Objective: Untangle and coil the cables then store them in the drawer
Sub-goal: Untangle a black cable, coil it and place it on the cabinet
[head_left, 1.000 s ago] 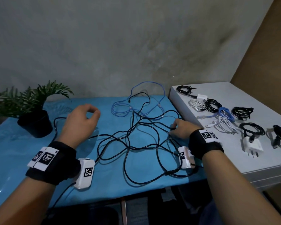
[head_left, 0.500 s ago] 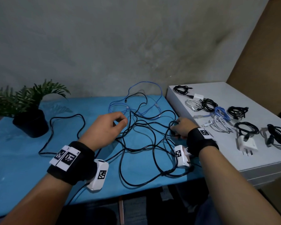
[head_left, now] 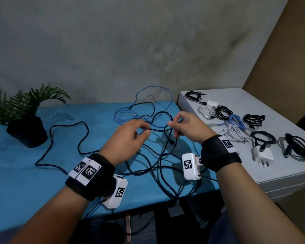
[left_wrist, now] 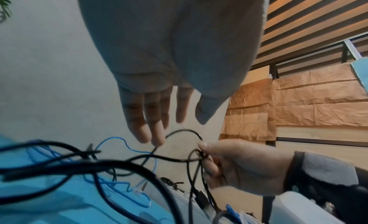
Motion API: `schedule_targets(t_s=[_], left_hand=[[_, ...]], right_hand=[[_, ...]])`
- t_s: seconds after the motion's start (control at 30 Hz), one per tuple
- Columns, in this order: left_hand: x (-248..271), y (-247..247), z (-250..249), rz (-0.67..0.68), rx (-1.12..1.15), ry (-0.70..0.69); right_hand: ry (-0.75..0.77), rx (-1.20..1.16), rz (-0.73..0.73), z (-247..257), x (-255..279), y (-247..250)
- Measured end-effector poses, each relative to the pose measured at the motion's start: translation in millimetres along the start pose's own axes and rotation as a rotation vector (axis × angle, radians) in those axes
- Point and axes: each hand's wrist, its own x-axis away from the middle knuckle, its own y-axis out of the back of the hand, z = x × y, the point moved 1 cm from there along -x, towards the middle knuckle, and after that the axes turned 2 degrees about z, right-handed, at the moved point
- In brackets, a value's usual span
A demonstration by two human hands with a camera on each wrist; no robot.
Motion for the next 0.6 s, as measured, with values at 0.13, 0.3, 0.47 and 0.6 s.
schedule_targets(t_s=[0.13,0.3,0.47,0.6], left_hand=[[-3.3,-13.0,-9.8,0.019,0.013,-0.02],[-13.0,-23.7,-5.2,0.05,0.074,0.06],[-23.2,-16.3,2.7,-0.175,0.318,0.196],[-24.9,-6.0,12.0,-0.214,0.482,0.262]], right_hand=[[0.1,-0.064,0.067,22.3,7.5,-12.3],[0.134,-0.112,0.118,26.5,5.4,-22.7],[0.056,-0.088,-0.011,25.1,5.3,-20.7],[-0.064,-0.097,0.063,19.3,6.1,-14.3]])
